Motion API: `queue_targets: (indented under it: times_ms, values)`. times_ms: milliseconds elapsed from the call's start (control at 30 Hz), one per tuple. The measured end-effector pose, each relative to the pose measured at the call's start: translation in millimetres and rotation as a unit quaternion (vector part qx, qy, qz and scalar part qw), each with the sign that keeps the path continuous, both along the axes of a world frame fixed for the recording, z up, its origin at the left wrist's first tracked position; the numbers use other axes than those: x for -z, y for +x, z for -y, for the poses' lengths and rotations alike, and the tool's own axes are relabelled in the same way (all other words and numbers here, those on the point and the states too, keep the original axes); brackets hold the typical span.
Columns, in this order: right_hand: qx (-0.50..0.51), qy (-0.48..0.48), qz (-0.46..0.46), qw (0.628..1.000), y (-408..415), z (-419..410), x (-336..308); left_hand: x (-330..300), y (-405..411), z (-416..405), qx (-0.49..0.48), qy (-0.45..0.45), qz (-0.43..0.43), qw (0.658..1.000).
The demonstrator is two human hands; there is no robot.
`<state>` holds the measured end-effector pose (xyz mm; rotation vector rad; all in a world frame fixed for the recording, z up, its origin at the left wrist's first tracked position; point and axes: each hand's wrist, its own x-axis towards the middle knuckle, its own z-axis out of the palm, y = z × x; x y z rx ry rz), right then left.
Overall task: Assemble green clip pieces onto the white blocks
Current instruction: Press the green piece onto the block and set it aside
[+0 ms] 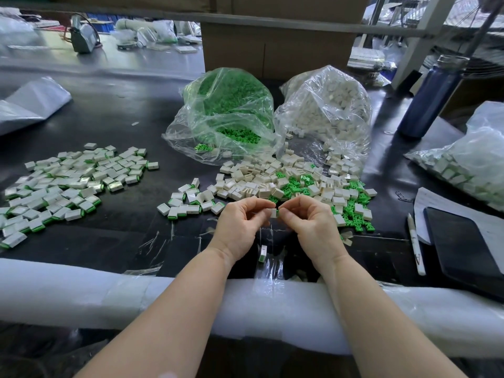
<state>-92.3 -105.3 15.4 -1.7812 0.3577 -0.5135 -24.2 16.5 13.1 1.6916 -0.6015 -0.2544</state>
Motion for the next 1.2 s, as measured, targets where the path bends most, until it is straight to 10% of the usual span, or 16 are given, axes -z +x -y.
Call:
queue_targets:
  times_ms: [1200]
  values:
    - [0.000,0.065,-0.017,0.998,0.0,0.0,1.8,4.2,2.5,0.3,0.011,0.017,-0.015,1.000]
